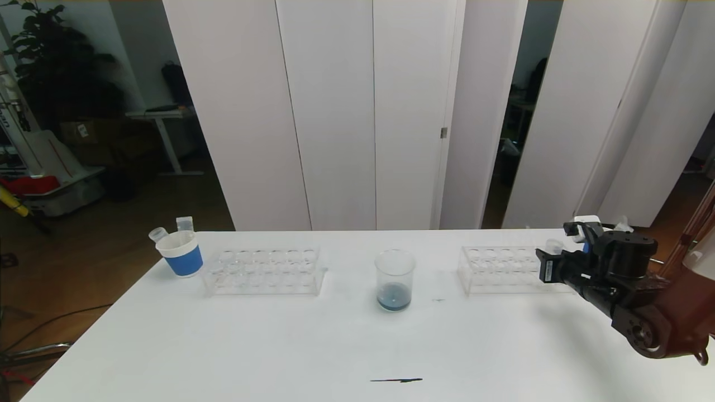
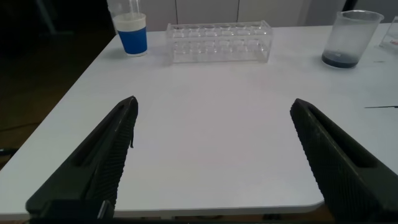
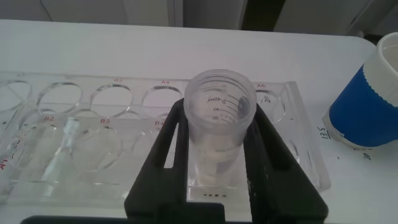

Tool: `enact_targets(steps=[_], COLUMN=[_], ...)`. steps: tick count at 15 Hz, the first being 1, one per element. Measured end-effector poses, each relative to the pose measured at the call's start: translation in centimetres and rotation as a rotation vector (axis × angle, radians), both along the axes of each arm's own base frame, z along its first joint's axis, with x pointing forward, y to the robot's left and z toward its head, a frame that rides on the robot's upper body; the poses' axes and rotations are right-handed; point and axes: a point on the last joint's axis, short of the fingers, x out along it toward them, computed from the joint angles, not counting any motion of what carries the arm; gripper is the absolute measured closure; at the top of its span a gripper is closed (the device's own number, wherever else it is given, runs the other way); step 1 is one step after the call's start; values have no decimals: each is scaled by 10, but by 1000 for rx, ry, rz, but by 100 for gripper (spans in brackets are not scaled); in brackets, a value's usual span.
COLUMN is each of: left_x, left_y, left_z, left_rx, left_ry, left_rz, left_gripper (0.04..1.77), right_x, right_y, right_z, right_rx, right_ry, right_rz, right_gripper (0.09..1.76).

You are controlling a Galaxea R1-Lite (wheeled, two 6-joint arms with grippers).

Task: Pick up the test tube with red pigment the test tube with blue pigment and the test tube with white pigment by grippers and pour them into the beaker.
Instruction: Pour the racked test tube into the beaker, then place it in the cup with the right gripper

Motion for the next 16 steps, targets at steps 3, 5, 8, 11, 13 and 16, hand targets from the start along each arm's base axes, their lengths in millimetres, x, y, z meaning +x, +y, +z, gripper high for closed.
enact_targets(steps=[3, 5, 8, 11, 13, 16], left_x=[0, 0, 0, 0, 0, 0], left_y=[0, 0, 0, 0, 0, 0], left_z=[0, 0, 0, 0, 0, 0], left_rx=[0, 0, 0, 0, 0, 0], left_ry=[1, 0, 1, 0, 1, 1], left_rz=[0, 0, 0, 0, 0, 0], left_gripper=[6, 6, 6, 6, 6, 6], right_x=[0, -1, -3, 0, 1, 6], right_y=[0, 0, -2, -5, -7, -10], right_z=[1, 4, 18, 44, 63, 106], right_rx=[8, 18, 34, 38, 39, 47], right_ry=[-2, -6, -47, -126, -127, -98], right_rz=[0, -2, -5, -7, -12, -25], right_gripper=[125, 125, 125, 125, 125, 125])
